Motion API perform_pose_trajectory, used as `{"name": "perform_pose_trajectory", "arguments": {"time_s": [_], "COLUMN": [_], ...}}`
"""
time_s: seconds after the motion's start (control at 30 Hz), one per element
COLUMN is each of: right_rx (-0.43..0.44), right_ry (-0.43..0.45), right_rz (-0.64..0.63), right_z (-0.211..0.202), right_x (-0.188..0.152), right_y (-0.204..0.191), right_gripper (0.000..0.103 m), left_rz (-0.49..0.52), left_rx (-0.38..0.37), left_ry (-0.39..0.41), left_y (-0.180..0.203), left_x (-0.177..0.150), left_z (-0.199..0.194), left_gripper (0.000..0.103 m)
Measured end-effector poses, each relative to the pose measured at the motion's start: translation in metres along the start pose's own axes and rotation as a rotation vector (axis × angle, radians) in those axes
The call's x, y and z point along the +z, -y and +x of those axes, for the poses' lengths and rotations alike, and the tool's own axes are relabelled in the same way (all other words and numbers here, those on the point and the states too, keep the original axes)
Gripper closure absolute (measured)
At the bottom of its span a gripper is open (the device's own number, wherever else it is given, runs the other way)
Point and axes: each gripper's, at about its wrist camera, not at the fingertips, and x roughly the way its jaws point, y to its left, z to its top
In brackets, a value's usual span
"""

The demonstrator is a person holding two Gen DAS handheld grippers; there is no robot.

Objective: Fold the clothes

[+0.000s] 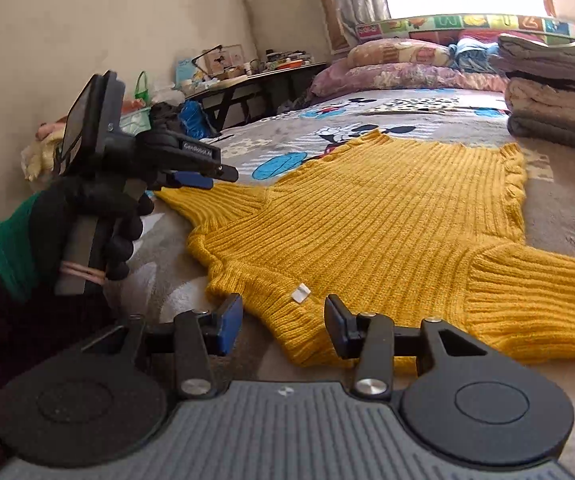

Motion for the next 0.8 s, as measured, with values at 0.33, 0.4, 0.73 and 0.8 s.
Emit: {"name": "perform_pose_trajectory", "arguments": {"time_s": [0.33,0.4,0.73,0.8], "right_rx": [-0.248,-0.293,-0.414,-0.420], "right_ry": [0.290,0.330,0.487,0.517], "right_rz": [0.663,0.747,1.020,1.026], "right_z": [-0.092,-0.106,-0.136,-0.138], "right_x": [-0.021,-0.035,-0.071,-0.070], "right_y": [0.131,0.148,0.225,0.236], "right_gripper": [0.055,0.055,0.052,0.052], "left_rz": [0.371,0.429,0.576,0.588], "left_rx": [-0.308,-0.329,-0.364,-0.363], "left_ry": [0.044,0.045,0.003,0.012], "left_y": [0.138,0.155,0.182,0.182], "left_x": [-0.055,-0.064,-0.094,-0.095], "left_z": [-0.026,-0.023,-0.014,-0.016], "left_gripper": [0.072,0.072,0.073,0.073]}}
